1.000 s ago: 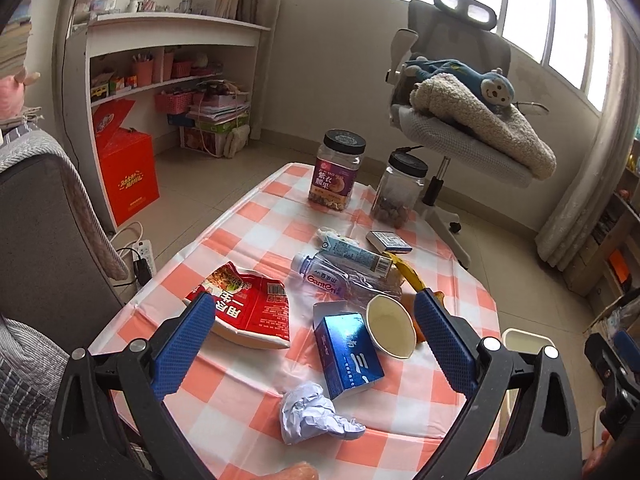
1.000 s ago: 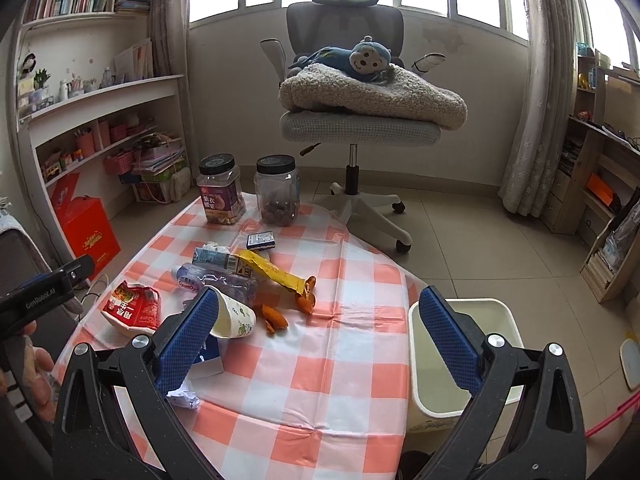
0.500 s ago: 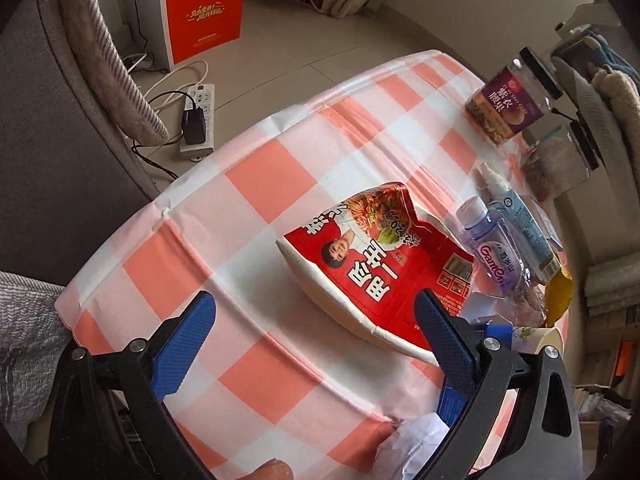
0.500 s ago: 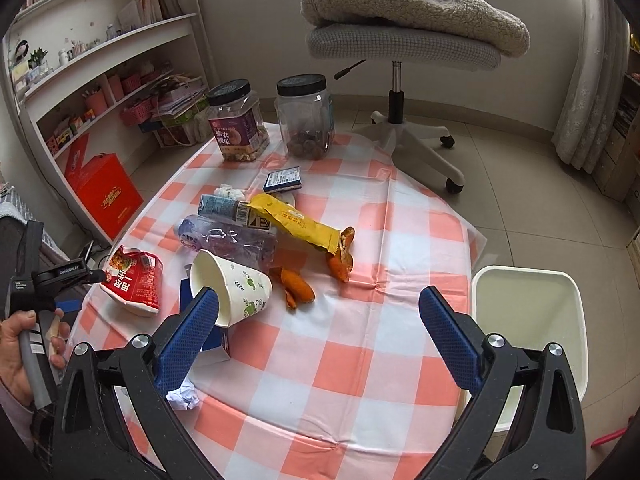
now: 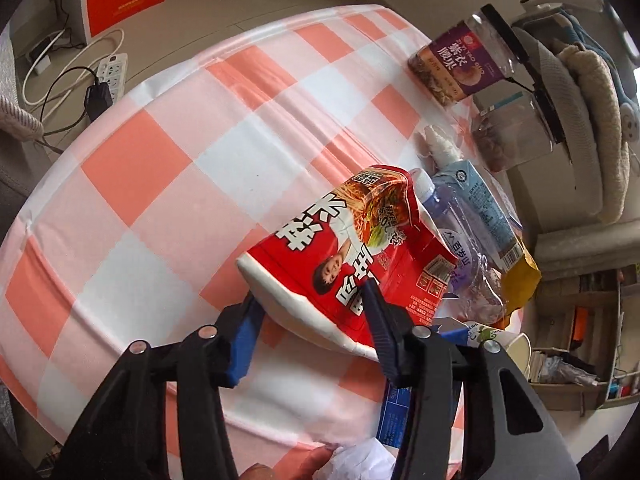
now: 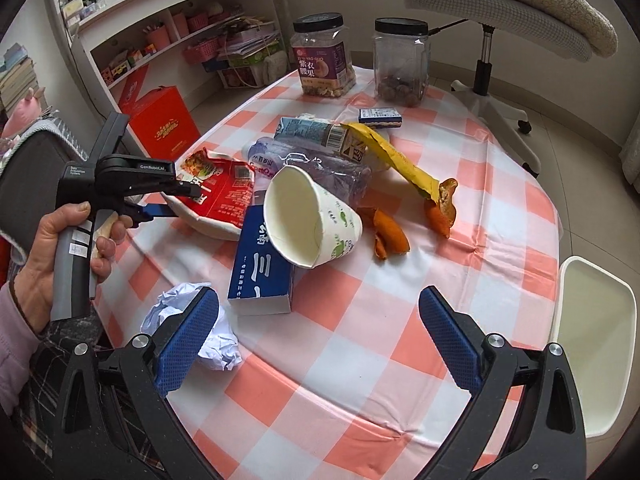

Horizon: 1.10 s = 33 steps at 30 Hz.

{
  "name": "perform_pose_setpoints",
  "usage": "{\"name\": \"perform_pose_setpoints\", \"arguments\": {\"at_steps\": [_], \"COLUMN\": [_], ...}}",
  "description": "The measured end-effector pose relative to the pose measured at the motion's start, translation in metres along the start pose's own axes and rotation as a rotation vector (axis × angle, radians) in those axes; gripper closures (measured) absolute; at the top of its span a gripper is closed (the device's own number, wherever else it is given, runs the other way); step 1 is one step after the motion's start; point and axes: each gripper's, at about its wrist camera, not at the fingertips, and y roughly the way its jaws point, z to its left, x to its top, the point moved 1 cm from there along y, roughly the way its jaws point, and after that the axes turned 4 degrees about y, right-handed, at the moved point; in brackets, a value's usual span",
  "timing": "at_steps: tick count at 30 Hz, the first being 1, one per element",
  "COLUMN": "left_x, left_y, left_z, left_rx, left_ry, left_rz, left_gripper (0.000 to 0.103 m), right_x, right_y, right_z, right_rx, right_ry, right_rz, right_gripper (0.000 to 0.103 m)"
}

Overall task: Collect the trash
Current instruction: 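Grasp the red noodle cup with the left tool while the right tool grasps crumpled white paper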

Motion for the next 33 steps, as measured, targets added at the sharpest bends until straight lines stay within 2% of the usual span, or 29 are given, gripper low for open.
{"name": "perform_pose_setpoints", "arguments": {"at_steps": [2,4,10,12,15,18,19,20,21,22,24,27,33], "left_x": [-0.004,-0.008,-0.019,-0.021,-0.023,-0.023,-0.023,-0.023,-0.024,-0.024,-0.025,-0.026,-0.026], "left_y": [-0.014,-0.027,-0.063,-0.074,-0.090,-0.099,-0.101,-0.102,-0.102,-0.103,-0.105,-0.108,-0.117], "left_z": [-0.017,-0.032,-0.058,-0.063,-0.064,-0.061,-0.061,-0.062,-0.064,-0.066,-0.068,-0.070,-0.073], "left_rx": [-0.033,-0.051,-0.009,0.024,0.032,0.026,0.020,0.016,0.014,0.012,0.007,0.000,-0.015], "left_ry": [0.060,0.109,0.219,0.256,0.284,0.287,0.287,0.289,0.293,0.297,0.304,0.307,0.297], "left_rz": [-0.026,-0.051,-0.129,-0.163,-0.206,-0.227,-0.230,-0.233,-0.237,-0.242,-0.252,-0.267,-0.302], "left_gripper": [0.071,0.074,0.076,0.076,0.076,0.076,0.076,0.076,0.076,0.076,0.076,0.076,0.076], "right_x": [-0.005,-0.010,-0.023,-0.027,-0.035,-0.041,-0.042,-0.042,-0.043,-0.044,-0.045,-0.043,-0.020], "right_y": [0.007,0.012,0.023,0.031,0.047,0.060,0.064,0.069,0.074,0.081,0.086,0.073,0.035], "right_z": [0.005,0.014,0.052,0.066,0.086,0.100,0.103,0.104,0.105,0.104,0.101,0.100,0.083], "right_rx": [0.028,0.056,0.096,0.082,0.044,0.028,0.032,0.031,0.038,0.054,0.062,0.100,0.136], "right_ry": [-0.008,-0.033,-0.186,-0.258,-0.367,-0.435,-0.444,-0.448,-0.446,-0.431,-0.412,-0.402,-0.309], "right_rz": [0.031,0.051,0.081,0.095,0.114,0.127,0.133,0.147,0.179,0.222,0.257,0.223,0.091], "right_gripper": [0.007,0.007,0.007,0.007,0.008,0.017,0.026,0.043,0.053,0.075,0.078,0.080,0.081]}}
